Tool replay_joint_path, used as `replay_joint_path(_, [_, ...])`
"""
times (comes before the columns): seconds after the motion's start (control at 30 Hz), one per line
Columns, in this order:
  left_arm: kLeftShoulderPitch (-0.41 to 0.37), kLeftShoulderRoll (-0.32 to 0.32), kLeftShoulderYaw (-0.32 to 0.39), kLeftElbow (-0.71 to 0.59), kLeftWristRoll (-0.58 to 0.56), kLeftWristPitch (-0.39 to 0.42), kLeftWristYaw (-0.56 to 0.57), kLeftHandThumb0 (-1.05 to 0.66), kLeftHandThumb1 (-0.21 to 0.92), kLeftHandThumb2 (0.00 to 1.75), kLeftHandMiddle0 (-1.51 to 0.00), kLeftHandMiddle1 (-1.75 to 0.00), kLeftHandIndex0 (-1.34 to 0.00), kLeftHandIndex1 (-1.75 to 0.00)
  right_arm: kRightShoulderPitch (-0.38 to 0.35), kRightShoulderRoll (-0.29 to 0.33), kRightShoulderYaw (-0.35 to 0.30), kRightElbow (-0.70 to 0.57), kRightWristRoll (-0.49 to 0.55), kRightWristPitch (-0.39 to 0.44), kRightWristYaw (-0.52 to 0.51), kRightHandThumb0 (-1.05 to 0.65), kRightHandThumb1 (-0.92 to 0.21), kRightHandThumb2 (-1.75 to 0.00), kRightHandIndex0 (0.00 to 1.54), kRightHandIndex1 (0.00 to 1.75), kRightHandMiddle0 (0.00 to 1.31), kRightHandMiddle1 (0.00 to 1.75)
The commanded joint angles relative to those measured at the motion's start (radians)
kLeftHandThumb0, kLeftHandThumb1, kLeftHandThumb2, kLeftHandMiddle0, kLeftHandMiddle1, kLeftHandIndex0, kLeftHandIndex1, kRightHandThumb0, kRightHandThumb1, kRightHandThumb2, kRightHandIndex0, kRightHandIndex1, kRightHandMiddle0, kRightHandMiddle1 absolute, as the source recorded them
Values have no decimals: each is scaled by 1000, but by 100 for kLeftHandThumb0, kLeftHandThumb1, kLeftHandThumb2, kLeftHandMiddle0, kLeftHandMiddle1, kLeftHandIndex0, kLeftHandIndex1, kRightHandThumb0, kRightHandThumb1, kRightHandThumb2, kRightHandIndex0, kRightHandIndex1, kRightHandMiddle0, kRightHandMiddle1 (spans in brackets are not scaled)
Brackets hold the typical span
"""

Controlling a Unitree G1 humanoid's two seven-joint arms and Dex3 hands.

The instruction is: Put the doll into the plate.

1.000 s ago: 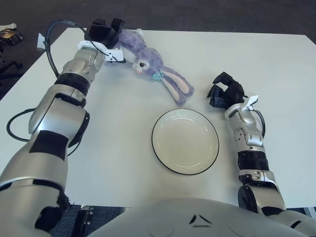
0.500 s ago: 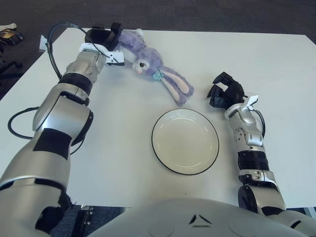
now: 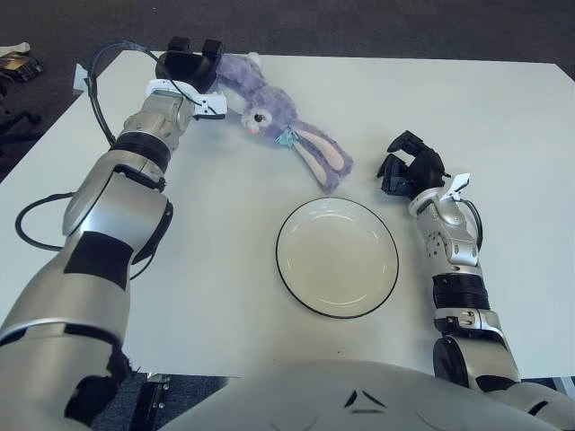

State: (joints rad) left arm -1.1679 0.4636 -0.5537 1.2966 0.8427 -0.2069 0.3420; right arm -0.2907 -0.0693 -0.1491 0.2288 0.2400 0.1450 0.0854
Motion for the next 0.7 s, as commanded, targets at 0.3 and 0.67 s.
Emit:
replay_joint_path(0.3, [-20, -19, -42, 4, 18, 10, 64, -81, 55, 63, -11, -35, 0, -47, 65, 10, 5, 54, -5, 64, -1, -1, -5, -158, 79, 175, 66, 162])
replay_joint_path(0.67, [-24, -11, -48, 6, 6, -74, 38, -77, 57, 62, -19, -30, 0, -63, 65, 10, 7, 49, -4, 72, -2, -1, -6, -158, 79, 175, 65, 162])
